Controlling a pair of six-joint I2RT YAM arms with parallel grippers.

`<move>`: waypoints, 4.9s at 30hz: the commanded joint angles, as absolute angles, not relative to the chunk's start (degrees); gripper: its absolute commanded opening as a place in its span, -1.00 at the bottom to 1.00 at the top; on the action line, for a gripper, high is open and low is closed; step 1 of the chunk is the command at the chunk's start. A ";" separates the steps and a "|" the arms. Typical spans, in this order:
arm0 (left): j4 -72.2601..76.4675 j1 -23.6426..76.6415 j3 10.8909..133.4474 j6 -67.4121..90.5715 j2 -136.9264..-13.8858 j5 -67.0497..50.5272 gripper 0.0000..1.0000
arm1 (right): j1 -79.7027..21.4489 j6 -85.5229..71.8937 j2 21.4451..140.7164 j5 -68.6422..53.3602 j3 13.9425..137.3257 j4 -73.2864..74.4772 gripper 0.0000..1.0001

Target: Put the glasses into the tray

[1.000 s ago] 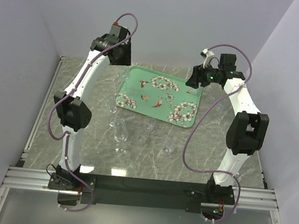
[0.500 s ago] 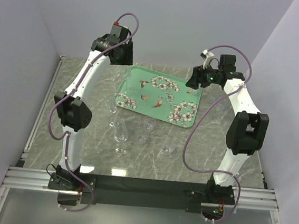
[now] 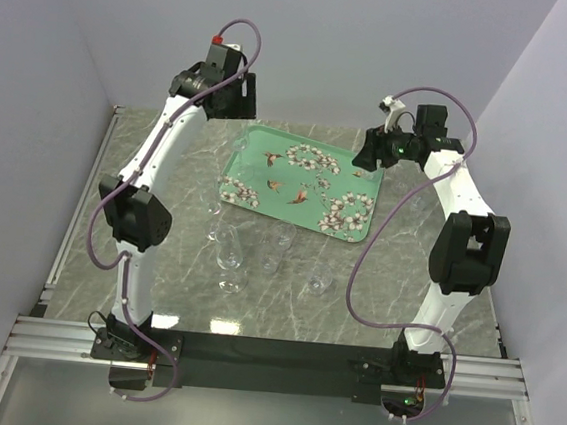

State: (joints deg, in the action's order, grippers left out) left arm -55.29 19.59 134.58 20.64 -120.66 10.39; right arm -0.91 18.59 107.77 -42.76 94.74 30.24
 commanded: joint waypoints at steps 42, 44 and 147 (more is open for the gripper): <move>-30.06 4.05 64.69 32.69 -51.08 13.09 0.99 | -27.41 62.86 104.76 -49.93 85.96 43.69 0.47; -30.06 3.87 63.72 33.05 -50.19 13.27 0.99 | -28.21 60.22 105.55 -47.29 85.43 40.97 0.42; -30.59 3.34 63.01 34.73 -47.46 5.02 0.99 | -15.12 11.77 129.65 2.99 119.01 23.82 0.08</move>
